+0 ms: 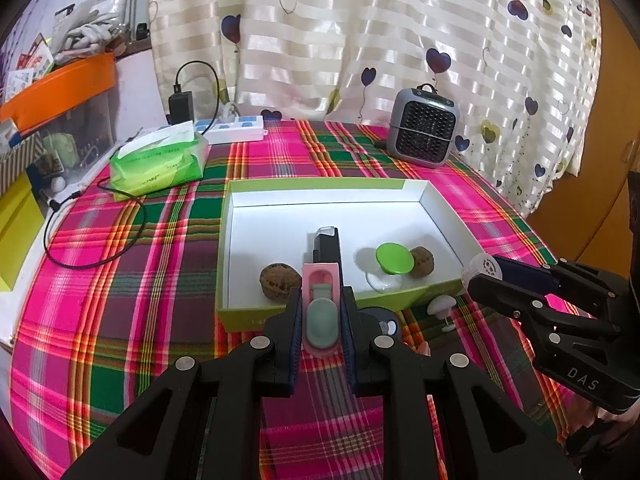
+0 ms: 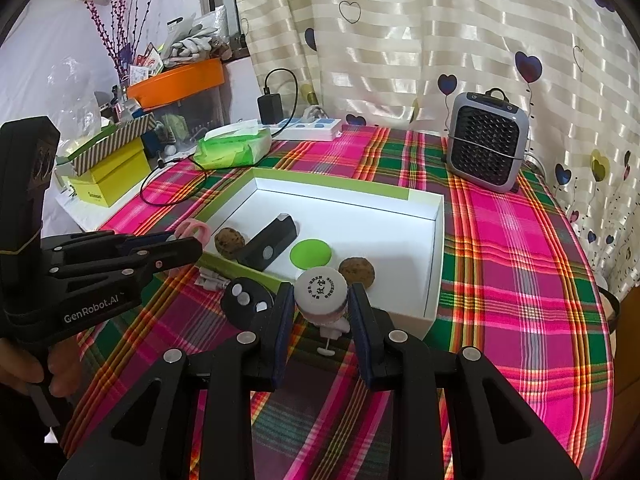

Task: Organize objects
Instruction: 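Carry the pink clip into the box with the left gripper while the right drops the white disc in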

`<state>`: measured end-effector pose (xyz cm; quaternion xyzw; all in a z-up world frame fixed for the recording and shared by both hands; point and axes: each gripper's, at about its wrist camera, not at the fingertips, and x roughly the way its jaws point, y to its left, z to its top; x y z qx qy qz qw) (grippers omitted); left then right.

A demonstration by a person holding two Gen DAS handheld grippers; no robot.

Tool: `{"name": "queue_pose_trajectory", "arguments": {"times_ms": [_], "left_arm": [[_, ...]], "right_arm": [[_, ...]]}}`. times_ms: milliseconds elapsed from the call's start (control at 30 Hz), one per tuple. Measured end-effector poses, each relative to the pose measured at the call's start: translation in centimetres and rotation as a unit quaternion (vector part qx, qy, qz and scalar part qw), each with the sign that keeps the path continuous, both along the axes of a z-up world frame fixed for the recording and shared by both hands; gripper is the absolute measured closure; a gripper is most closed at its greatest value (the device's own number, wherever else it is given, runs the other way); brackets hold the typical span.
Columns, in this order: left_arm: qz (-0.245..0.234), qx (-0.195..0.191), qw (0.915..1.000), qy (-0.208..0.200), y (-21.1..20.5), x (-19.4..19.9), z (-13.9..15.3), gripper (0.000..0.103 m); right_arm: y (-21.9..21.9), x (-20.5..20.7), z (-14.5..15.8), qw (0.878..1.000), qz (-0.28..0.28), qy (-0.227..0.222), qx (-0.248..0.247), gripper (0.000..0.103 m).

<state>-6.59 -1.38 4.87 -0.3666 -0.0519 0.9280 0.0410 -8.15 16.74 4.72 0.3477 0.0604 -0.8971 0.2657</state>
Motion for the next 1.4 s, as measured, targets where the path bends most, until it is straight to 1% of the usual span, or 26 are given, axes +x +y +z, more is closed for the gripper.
{"name": "queue_pose_trajectory", "arguments": {"times_ms": [333,633,900,1200,1400], "left_arm": [[0.002,-0.004,1.0000,-0.003,-0.2,-1.3,-0.3,0.087],[-0.001,-0.019,0.9998,0.003,-0.3,-2.9,0.0,0.087],[-0.003,-0.032,0.9995,0.005,-0.3,-4.9,-0.1,0.087],[-0.007,-0.039,0.9991,-0.013,-0.2,-6.8,-1.3,0.087],[-0.005,-0.040,0.9991,-0.014,-0.4,-7.9,-1.6,0.087]], "right_arm": [[-0.6,-1.4,-0.1,1.000,0.000,-0.002,0.001,0.074],[-1.2,-2.9,-0.3,1.000,0.000,-0.001,0.005,0.074],[-1.2,-5.0,-0.9,1.000,-0.010,-0.008,0.013,0.074],[-1.5,-6.9,-1.8,0.999,-0.013,-0.025,0.017,0.074],[-2.0,-8.4,-2.4,0.999,-0.015,-0.034,0.026,0.074]]}}
